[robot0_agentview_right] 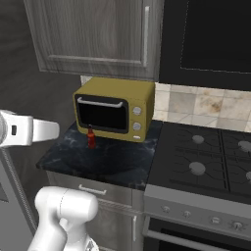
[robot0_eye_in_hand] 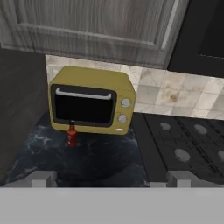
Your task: Place the mayonnaise and condiment bottle from the counter to the top shelf of the fridge. If the existing items in the fridge are on the top shelf, move them to other shelves.
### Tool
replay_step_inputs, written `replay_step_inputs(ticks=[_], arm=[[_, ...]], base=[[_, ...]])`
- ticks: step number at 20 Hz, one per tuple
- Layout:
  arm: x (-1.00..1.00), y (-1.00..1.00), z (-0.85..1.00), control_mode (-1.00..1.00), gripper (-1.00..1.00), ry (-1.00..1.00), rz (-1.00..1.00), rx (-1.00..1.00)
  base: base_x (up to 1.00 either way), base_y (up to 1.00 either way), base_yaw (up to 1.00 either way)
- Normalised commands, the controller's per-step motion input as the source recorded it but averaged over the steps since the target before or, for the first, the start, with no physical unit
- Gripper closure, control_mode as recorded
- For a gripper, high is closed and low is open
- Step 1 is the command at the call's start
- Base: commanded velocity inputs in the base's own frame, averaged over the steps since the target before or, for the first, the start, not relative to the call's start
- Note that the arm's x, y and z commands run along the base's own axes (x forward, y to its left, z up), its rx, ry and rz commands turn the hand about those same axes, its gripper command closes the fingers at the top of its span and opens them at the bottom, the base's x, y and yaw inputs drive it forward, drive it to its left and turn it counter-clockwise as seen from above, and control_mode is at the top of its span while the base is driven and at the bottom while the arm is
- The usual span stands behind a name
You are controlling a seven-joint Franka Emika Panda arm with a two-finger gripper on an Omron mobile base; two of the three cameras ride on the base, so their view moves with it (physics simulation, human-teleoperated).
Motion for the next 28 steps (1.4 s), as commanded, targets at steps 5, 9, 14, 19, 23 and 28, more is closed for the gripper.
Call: replay_step_inputs(ticks=[5,9,14,19,23,28], arm=[[0.40,0.02,-0.53,-1.00,-1.00,0.31,0.00,0.11],[0.64,0.01,-0.20,-1.00,-1.00,0.24,0.00,0.17],[0.60,0.09,-0.20,-1.00,-1.00,0.20,0.00,0.16],[0.45,0.20,-0.58,-1.00,-1.00,0.08,0.00,0.15],[0.55,0.17,-0.55,-1.00,-1.00,0.00,0.00,0.07],[0.51,0.05,-0.46,-1.00,-1.00,0.00,0.00,-0.03]], base=[[0.00,0.00,0.00],[0.00,0.00,0.00],[0.00,0.00,0.00],[0.00,0.00,0.00],[0.00,0.00,0.00],[0.00,0.00,0.00]])
